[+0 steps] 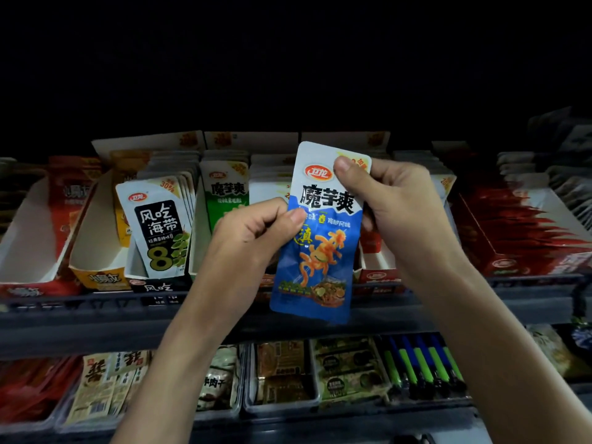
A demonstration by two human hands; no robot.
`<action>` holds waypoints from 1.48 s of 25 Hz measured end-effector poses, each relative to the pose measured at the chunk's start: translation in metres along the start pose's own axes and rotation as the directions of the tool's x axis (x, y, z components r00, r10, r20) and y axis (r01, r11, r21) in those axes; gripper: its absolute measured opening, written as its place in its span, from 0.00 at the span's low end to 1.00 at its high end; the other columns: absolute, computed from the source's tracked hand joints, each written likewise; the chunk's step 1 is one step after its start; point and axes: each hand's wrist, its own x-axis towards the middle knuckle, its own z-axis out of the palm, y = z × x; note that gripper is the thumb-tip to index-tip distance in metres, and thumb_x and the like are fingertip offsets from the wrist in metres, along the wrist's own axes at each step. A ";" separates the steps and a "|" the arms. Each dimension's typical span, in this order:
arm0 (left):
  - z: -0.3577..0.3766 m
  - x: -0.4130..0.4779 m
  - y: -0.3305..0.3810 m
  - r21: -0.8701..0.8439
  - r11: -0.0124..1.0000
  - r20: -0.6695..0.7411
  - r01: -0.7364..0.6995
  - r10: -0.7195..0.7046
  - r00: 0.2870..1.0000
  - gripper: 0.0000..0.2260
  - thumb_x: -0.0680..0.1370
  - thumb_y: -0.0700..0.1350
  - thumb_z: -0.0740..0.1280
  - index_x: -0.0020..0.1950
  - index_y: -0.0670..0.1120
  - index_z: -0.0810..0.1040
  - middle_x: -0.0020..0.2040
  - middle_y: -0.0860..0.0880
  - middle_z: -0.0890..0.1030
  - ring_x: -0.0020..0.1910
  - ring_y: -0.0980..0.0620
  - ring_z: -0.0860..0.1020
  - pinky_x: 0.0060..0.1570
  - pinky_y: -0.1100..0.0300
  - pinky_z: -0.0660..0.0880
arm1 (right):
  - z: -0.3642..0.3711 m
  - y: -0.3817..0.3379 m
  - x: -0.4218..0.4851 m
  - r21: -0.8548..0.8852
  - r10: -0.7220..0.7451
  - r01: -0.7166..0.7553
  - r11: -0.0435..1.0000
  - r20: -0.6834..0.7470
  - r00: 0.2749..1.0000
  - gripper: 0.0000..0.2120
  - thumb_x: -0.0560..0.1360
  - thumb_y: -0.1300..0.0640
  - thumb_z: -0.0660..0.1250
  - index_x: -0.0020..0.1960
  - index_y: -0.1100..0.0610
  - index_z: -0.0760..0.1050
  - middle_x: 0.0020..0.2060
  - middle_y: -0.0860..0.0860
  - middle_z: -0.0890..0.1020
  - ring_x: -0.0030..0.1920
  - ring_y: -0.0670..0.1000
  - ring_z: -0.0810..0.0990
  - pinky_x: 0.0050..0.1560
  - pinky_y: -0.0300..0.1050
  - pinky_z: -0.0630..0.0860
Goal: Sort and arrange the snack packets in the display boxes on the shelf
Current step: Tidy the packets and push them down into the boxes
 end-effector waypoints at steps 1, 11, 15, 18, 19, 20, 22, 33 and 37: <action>0.003 0.000 0.000 0.020 1.000 -0.013 -0.011 0.011 1.000 0.18 0.79 0.47 0.63 0.30 0.45 0.65 0.25 0.56 0.67 0.25 0.60 0.64 0.27 0.68 0.61 | -0.004 0.001 0.001 -0.059 0.046 -0.045 0.997 0.016 0.999 0.12 0.79 0.55 0.66 0.40 0.60 0.79 0.22 0.46 0.77 0.19 0.41 0.69 0.23 0.32 0.65; 0.035 0.007 -0.006 0.236 0.968 -0.117 -0.088 0.118 0.986 0.18 0.80 0.49 0.63 0.33 0.41 0.67 0.28 0.44 0.69 0.27 0.48 0.66 0.25 0.52 0.63 | -0.039 0.003 -0.006 -0.333 0.063 -0.049 0.942 0.032 0.997 0.21 0.67 0.46 0.71 0.43 0.66 0.78 0.21 0.48 0.76 0.20 0.41 0.71 0.25 0.37 0.72; 0.057 0.013 -0.003 0.181 0.980 -0.082 -0.083 0.099 0.992 0.17 0.81 0.48 0.63 0.36 0.39 0.70 0.31 0.45 0.75 0.28 0.54 0.72 0.25 0.59 0.69 | -0.059 0.000 -0.008 -0.223 0.056 -0.060 0.973 -0.023 0.998 0.14 0.75 0.53 0.70 0.43 0.65 0.79 0.21 0.55 0.75 0.19 0.42 0.68 0.23 0.32 0.66; 0.074 0.018 -0.005 0.321 0.938 -0.030 -0.131 0.148 0.989 0.18 0.80 0.53 0.62 0.40 0.40 0.73 0.34 0.46 0.78 0.32 0.50 0.77 0.31 0.51 0.72 | -0.074 -0.002 -0.009 -0.154 0.115 -0.116 0.981 -0.013 0.993 0.12 0.78 0.52 0.66 0.46 0.61 0.80 0.25 0.48 0.79 0.21 0.42 0.69 0.22 0.31 0.66; 0.079 0.019 -0.006 0.349 0.928 -0.028 -0.135 0.154 0.988 0.17 0.80 0.54 0.62 0.41 0.42 0.74 0.35 0.47 0.79 0.33 0.51 0.77 0.32 0.49 0.72 | -0.078 -0.001 -0.008 -0.152 0.104 -0.107 0.983 -0.029 0.994 0.12 0.78 0.51 0.66 0.46 0.60 0.80 0.29 0.50 0.81 0.22 0.42 0.70 0.22 0.31 0.66; 0.084 0.021 -0.006 0.361 0.923 -0.029 -0.134 0.154 0.988 0.15 0.80 0.54 0.63 0.43 0.44 0.74 0.35 0.49 0.79 0.35 0.52 0.77 0.33 0.50 0.72 | -0.082 0.001 -0.006 -0.142 0.081 -0.089 0.986 -0.064 0.995 0.13 0.78 0.50 0.66 0.45 0.59 0.81 0.32 0.54 0.81 0.24 0.43 0.71 0.23 0.31 0.66; 0.094 0.023 -0.007 0.374 0.920 -0.020 -0.120 0.137 0.990 0.09 0.79 0.53 0.64 0.46 0.49 0.75 0.36 0.55 0.78 0.35 0.57 0.77 0.32 0.56 0.73 | -0.095 0.004 -0.001 -0.071 0.015 -0.027 0.997 -0.166 0.986 0.11 0.77 0.50 0.67 0.44 0.57 0.81 0.34 0.55 0.80 0.26 0.44 0.71 0.24 0.33 0.66; 0.128 0.024 -0.025 0.745 0.636 0.273 -0.203 -0.013 0.962 0.13 0.79 0.56 0.62 0.64 0.61 0.72 0.59 0.62 0.76 0.50 0.61 0.76 0.52 0.59 0.74 | -0.144 0.037 0.020 -0.005 -0.092 0.100 0.995 -0.433 0.896 0.07 0.80 0.55 0.67 0.49 0.59 0.77 0.35 0.52 0.81 0.27 0.44 0.75 0.27 0.34 0.72; 0.131 0.024 -0.027 0.798 0.550 0.338 -0.245 -0.071 0.939 0.16 0.80 0.57 0.60 0.68 0.62 0.71 0.64 0.62 0.73 0.62 0.58 0.72 0.58 0.53 0.72 | -0.144 0.045 0.023 -0.067 -0.107 0.087 0.994 -0.396 0.912 0.07 0.79 0.54 0.67 0.49 0.58 0.78 0.36 0.52 0.82 0.31 0.47 0.78 0.31 0.38 0.75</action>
